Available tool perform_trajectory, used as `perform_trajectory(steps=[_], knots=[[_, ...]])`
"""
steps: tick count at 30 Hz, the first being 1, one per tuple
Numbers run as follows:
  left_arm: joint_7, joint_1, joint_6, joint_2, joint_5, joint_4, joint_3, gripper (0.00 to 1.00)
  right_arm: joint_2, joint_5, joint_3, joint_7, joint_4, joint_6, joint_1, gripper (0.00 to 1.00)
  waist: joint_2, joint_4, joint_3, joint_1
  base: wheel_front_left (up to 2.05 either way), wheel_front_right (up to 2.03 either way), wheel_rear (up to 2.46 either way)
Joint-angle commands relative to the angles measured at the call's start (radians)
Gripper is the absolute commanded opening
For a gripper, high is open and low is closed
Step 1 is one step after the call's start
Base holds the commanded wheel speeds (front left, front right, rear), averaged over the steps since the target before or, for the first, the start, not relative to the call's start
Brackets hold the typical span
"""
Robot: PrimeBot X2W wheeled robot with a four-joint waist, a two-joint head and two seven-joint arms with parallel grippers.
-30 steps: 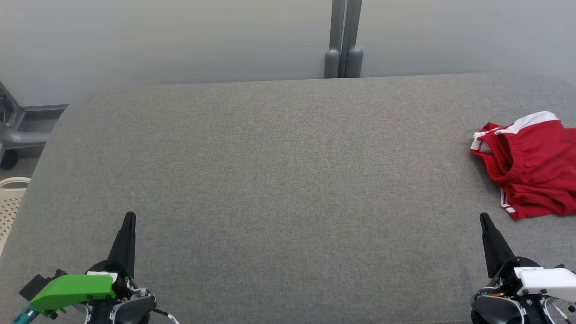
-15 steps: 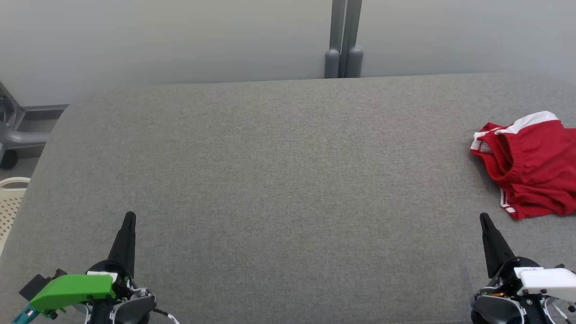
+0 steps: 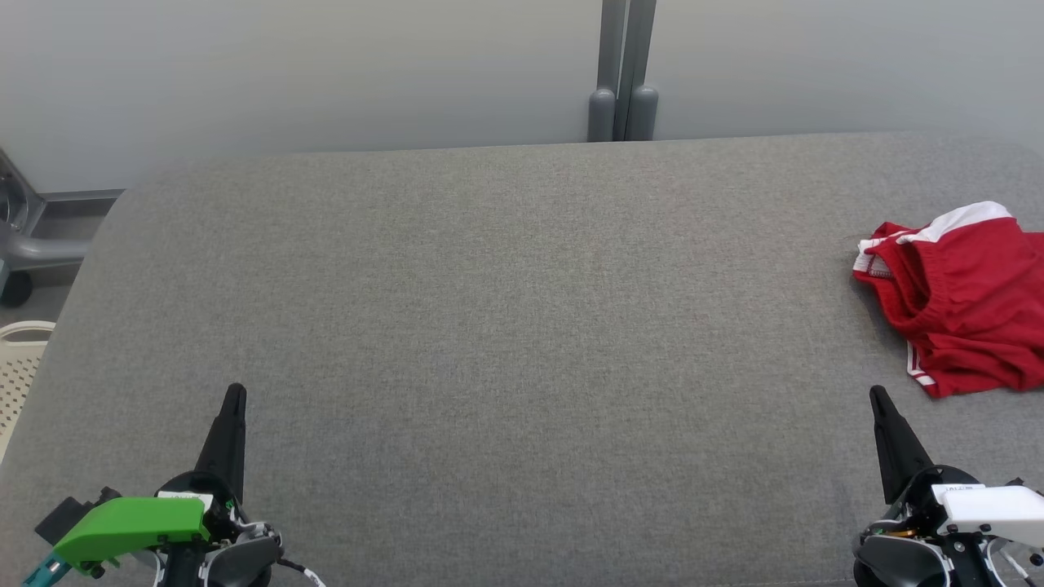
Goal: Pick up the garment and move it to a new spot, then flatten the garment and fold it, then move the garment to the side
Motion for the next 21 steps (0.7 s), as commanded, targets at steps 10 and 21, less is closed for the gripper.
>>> perform_trajectory(steps=[10, 21], knots=[[0.004, -0.011, -0.006, 0.0, -0.002, -0.002, 0.002, 0.0, -0.004, 0.003, -0.002, 0.004, -0.004, 0.0, 0.008, 0.0, -0.0001, 0.0, 0.0, 0.0, 0.0, 0.0, 0.0], [0.004, -0.011, -0.006, 0.0, -0.002, -0.002, 0.002, 0.0, -0.004, 0.003, -0.002, 0.004, -0.004, 0.0, 0.008, 0.0, -0.0001, 0.0, 0.0, 0.0, 0.0, 0.0, 0.0]])
